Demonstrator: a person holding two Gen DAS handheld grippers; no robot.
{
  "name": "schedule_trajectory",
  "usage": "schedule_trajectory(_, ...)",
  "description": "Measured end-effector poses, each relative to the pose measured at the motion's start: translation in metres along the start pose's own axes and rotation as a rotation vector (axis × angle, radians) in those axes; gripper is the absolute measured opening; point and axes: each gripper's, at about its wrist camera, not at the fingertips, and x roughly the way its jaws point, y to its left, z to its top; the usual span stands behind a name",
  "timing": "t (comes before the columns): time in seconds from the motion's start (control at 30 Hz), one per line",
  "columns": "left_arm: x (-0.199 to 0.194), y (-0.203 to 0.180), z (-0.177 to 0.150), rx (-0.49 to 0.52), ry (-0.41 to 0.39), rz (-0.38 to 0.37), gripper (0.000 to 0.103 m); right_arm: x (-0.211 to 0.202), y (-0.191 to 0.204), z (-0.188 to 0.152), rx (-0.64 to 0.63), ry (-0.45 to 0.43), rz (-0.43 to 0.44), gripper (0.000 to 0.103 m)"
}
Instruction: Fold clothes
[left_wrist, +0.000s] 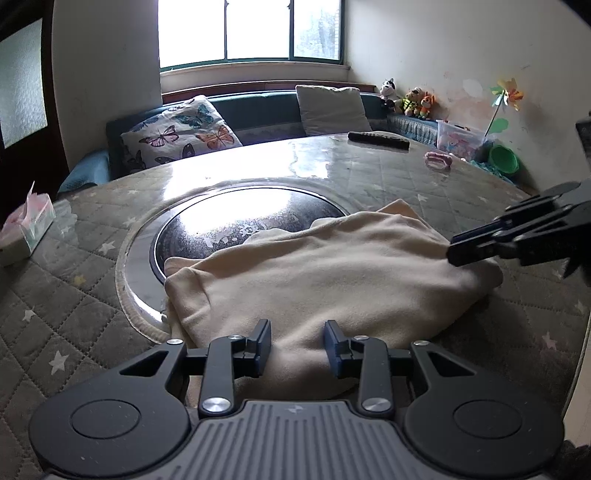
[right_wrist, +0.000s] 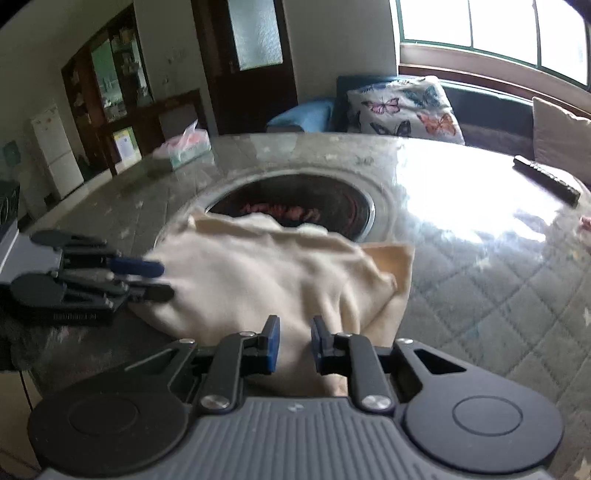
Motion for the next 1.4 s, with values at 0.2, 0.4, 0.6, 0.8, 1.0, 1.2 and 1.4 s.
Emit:
schedule_trajectory(0.2, -0.001, 0.009, 0.008, -0.019, -0.005, 0.008, 0.035, 0.016, -0.013, 0.002, 0.035, 0.025, -0.018, 0.017)
schedule_trajectory(0.4, 0.014, 0.029, 0.017, -0.050, 0.011, 0.049, 0.035, 0.026, -0.023, 0.010, 0.057, 0.022, -0.032, 0.017)
schedule_trajectory(0.6, 0.025, 0.049, 0.022, -0.073, 0.032, 0.076, 0.035, 0.032, -0.028, 0.015, 0.068, 0.020, -0.035, 0.018)
schedule_trajectory(0.8, 0.035, 0.057, 0.027, -0.089, 0.047, 0.081, 0.036, 0.045, -0.035, 0.023, 0.076, 0.026, -0.044, 0.018)
schedule_trajectory(1.0, 0.036, 0.053, 0.031, -0.067, 0.040, 0.077, 0.044, 0.044, -0.036, 0.036, 0.072, 0.004, -0.044, 0.018)
schedule_trajectory(1.2, 0.034, 0.049, 0.035, -0.058, 0.015, 0.075, 0.073, 0.065, -0.040, 0.038, 0.070, 0.041, -0.058, 0.018)
schedule_trajectory(1.4, 0.025, 0.045, 0.040, -0.045, -0.047, 0.061, 0.103, 0.063, -0.033, 0.042, 0.044, 0.016, -0.068, 0.026)
